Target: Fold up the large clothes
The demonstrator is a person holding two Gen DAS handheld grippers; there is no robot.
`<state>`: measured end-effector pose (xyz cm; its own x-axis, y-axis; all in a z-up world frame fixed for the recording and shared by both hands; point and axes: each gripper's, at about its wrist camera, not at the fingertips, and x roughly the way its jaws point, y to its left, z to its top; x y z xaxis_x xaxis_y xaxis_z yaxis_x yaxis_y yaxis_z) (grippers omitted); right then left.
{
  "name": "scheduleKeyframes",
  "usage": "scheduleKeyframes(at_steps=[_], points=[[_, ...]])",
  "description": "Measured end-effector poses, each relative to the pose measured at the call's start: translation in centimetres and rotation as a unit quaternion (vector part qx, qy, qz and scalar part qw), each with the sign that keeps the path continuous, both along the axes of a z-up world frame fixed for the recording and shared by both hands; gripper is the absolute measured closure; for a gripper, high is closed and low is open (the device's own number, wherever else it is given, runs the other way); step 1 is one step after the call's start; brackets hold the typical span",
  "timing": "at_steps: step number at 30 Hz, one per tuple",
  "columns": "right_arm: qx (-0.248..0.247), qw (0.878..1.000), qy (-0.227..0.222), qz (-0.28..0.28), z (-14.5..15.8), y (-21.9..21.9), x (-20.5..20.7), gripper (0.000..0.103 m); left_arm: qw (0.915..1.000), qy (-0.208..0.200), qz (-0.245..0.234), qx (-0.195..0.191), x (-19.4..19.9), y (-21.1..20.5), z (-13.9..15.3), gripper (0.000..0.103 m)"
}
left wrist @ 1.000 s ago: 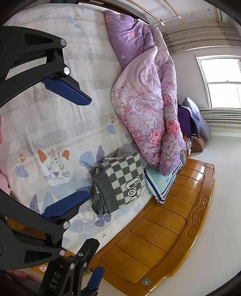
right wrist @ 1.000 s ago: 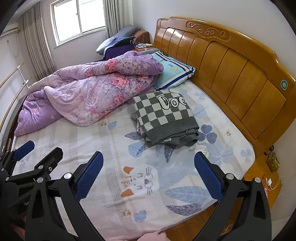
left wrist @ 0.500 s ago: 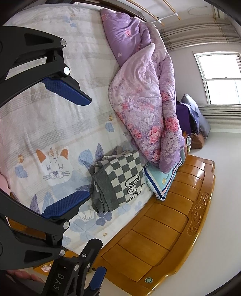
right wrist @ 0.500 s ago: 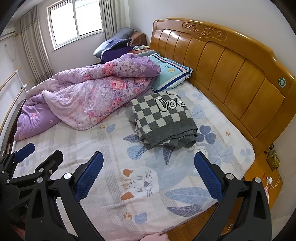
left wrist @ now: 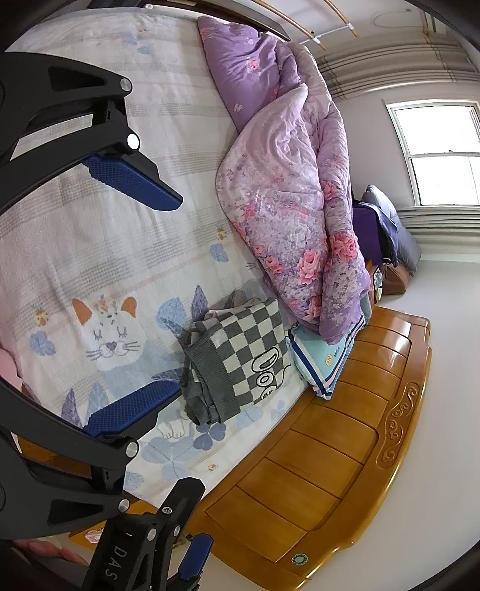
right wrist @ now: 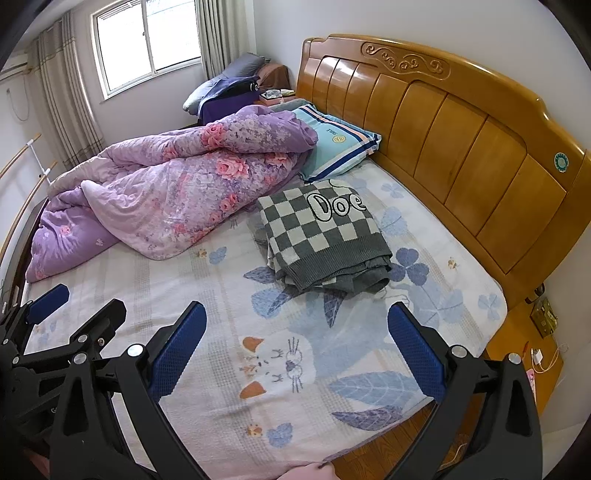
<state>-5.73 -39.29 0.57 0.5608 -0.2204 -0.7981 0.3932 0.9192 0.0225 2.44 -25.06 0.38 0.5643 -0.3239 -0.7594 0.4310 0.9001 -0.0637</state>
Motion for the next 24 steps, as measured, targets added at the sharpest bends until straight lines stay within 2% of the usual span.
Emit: scheduleKeyframes(at_steps=[24], points=[[0.003, 1.000, 0.004, -0.001, -0.11, -0.38, -0.05, 0.008, 0.9998, 0.008, -0.018, 0.003, 0.27, 0.03, -0.95, 0.009]])
